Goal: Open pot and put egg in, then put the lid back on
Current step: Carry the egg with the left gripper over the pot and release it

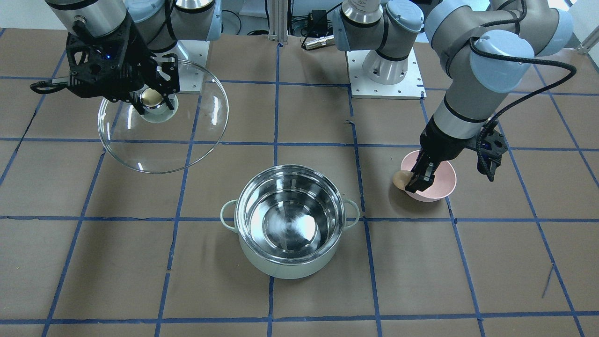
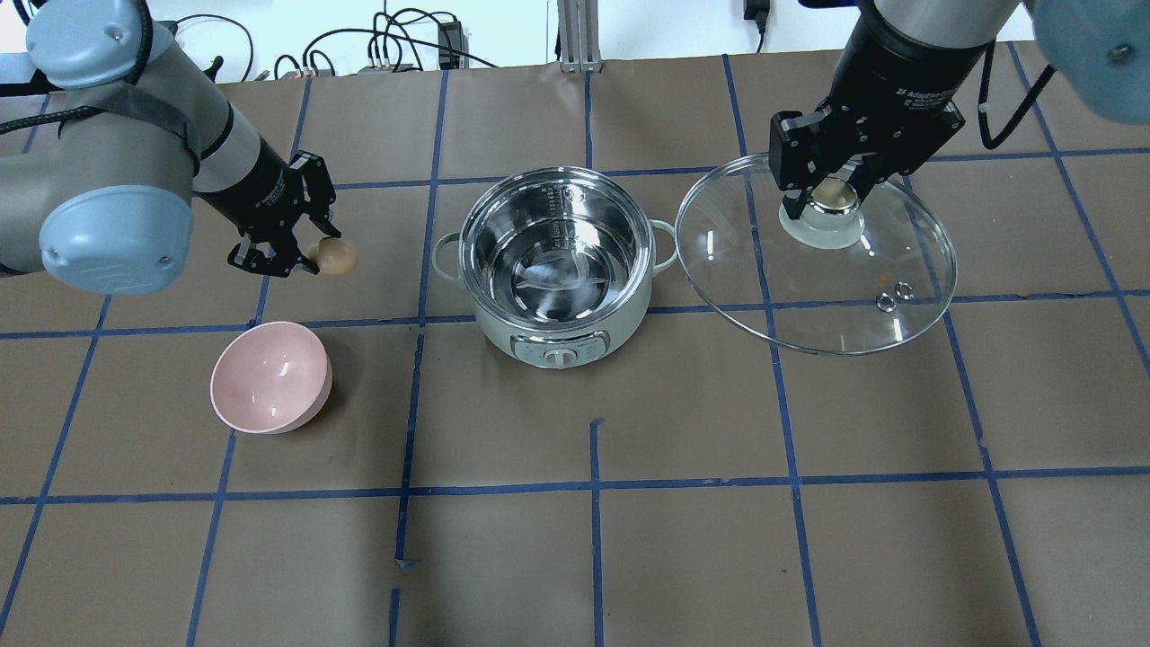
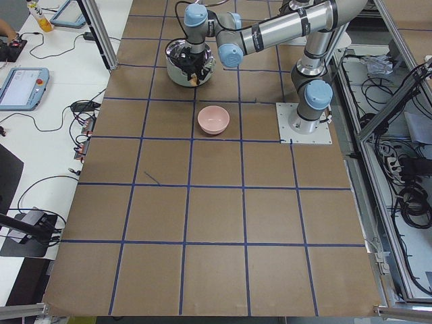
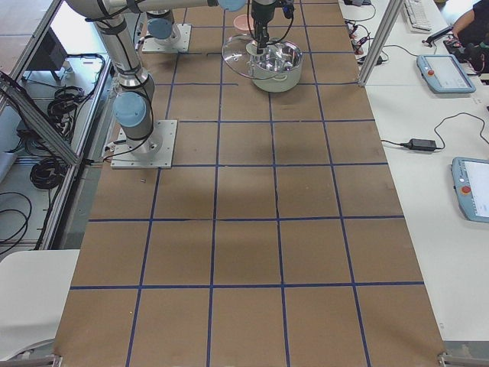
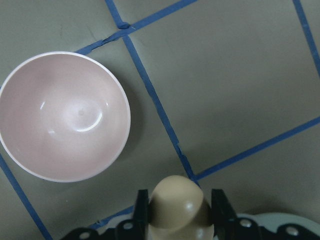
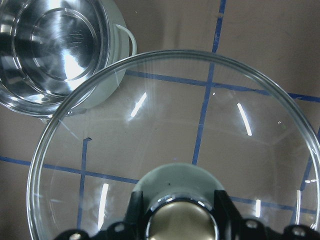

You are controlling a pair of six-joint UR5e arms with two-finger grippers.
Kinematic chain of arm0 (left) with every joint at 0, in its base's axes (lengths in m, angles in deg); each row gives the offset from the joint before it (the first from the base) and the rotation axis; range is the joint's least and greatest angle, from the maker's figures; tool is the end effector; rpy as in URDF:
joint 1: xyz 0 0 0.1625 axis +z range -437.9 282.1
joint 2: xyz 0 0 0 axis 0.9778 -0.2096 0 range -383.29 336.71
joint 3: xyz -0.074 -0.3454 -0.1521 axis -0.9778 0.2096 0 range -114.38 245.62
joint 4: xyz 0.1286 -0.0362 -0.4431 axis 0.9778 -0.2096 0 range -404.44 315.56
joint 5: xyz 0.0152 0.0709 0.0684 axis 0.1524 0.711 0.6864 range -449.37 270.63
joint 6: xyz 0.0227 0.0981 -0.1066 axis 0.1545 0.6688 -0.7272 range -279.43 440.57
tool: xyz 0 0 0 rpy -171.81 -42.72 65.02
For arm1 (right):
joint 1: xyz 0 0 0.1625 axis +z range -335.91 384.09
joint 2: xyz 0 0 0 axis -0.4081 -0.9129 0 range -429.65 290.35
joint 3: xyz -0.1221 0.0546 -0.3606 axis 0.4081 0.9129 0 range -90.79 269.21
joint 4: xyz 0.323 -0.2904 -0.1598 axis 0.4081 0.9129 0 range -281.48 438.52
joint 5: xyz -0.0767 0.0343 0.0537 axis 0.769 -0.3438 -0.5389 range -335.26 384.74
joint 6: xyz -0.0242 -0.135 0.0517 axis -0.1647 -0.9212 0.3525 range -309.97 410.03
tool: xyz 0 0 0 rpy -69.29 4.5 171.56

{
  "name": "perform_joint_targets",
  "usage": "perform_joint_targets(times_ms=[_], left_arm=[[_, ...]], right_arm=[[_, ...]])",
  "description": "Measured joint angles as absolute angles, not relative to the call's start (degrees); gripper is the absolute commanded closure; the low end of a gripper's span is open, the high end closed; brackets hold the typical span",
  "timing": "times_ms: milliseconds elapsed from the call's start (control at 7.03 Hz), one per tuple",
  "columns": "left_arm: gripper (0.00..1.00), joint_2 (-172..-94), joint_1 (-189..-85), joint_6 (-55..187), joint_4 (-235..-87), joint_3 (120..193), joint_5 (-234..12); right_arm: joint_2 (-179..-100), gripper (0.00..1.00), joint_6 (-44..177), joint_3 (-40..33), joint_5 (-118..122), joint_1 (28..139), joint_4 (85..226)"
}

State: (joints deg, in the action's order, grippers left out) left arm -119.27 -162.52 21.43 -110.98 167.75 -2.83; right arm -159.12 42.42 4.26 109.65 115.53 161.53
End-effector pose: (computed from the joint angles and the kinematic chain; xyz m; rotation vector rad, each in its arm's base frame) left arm -0.0878 -0.5850 0.2708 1.6215 -2.5768 0.0853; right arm 0.1598 -0.5349 0.4318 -0.2377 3.0407 0.0587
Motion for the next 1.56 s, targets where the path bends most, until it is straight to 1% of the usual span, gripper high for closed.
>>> perform_joint_targets(times_ms=[427, 711, 853, 996, 1138, 1280, 1564], left_arm=[[0.89, -125.6, -171.8, 10.3, -108.2, 161.7, -4.0], [0.89, -129.8, -176.1, 5.8, -104.7, 160.1, -4.0], [0.83, -131.0, -176.8, 5.3, -103.9, 159.9, -4.1], [0.57, -131.8, -177.2, 5.2, -103.6, 160.0, -4.2], [0.42, -132.3, -177.6, 5.4, -103.6, 160.2, -4.2], [0.34, -132.6, -177.9, 5.8, -103.6, 160.4, -4.2], [0.31, -132.5, -178.1, 7.0, -103.5, 160.4, -4.1]], right_arm=[[-159.1, 0.90, 42.0, 4.1, 109.7, 115.3, 161.4], [-159.1, 0.90, 41.9, 3.9, 109.7, 115.2, 161.3], [-159.1, 0.90, 41.9, 3.8, 109.7, 115.1, 161.4], [-159.1, 0.90, 41.9, 3.7, 109.7, 115.1, 161.4], [-159.1, 0.90, 41.9, 3.7, 109.7, 115.1, 161.4], [-159.1, 0.90, 41.9, 3.7, 109.7, 115.1, 161.4], [-159.1, 0.90, 41.9, 3.6, 109.7, 115.1, 161.3]])
